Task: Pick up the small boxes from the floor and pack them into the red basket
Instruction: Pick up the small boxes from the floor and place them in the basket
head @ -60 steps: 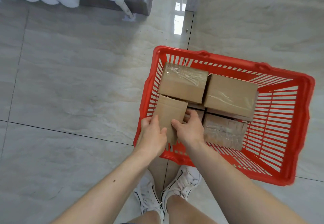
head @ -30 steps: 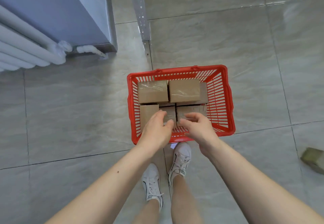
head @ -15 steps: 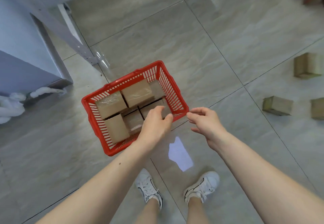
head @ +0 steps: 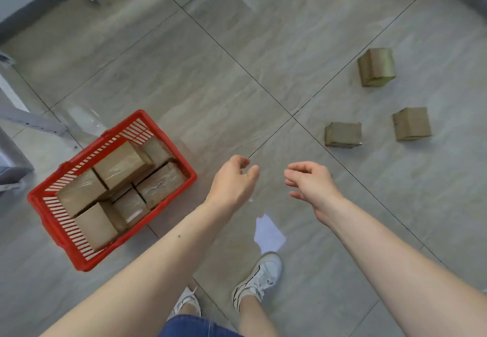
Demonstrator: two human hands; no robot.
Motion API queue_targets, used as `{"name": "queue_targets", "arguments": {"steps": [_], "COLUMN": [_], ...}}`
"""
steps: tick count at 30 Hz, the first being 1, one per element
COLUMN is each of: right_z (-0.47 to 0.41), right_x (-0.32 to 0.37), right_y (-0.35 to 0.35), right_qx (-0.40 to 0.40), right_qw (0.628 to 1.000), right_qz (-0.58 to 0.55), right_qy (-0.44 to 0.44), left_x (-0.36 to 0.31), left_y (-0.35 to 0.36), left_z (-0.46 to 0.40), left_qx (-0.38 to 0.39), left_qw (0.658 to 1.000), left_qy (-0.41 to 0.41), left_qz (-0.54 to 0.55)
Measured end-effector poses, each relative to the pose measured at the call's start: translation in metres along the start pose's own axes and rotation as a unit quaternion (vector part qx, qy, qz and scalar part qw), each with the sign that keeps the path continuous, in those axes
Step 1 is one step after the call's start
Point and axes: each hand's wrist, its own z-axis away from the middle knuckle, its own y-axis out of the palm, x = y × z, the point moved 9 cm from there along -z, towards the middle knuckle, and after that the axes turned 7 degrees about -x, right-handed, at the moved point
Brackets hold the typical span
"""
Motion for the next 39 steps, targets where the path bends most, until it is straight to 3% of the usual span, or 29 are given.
{"name": "queue_targets", "arguments": {"steps": [15, 23, 30, 39], "right_z": [-0.134, -0.221, -0.306, -0.426], "right_x": [0.04, 0.029, 0.012, -0.053], "right_y": [-0.187, -0.258, -0.301, -0.27], "right_qx": [-0.083, -0.086, -0.049, -0.028], "right_qw": [0.993, 0.991, 0.994, 0.993], "right_qz": [-0.064, -0.068, -0.017, 0.02], "right_qy": [0.045, 0.083, 0.093, 0.114], "left_x": [-0.16, -0.203, -0.207, -0.161], "left_y": [0.154, 0.246, 0.337, 0.423], "left_z": [-0.07, -0.106, -0.146, -0.233], "left_qx": [0.062, 0.071, 0.062, 0.071], "left_qw": [0.997, 0.994, 0.989, 0.988], "left_qy": [0.027, 0.013, -0.01, -0.037], "left_qz": [-0.046, -0.087, -0.131, -0.132]}}
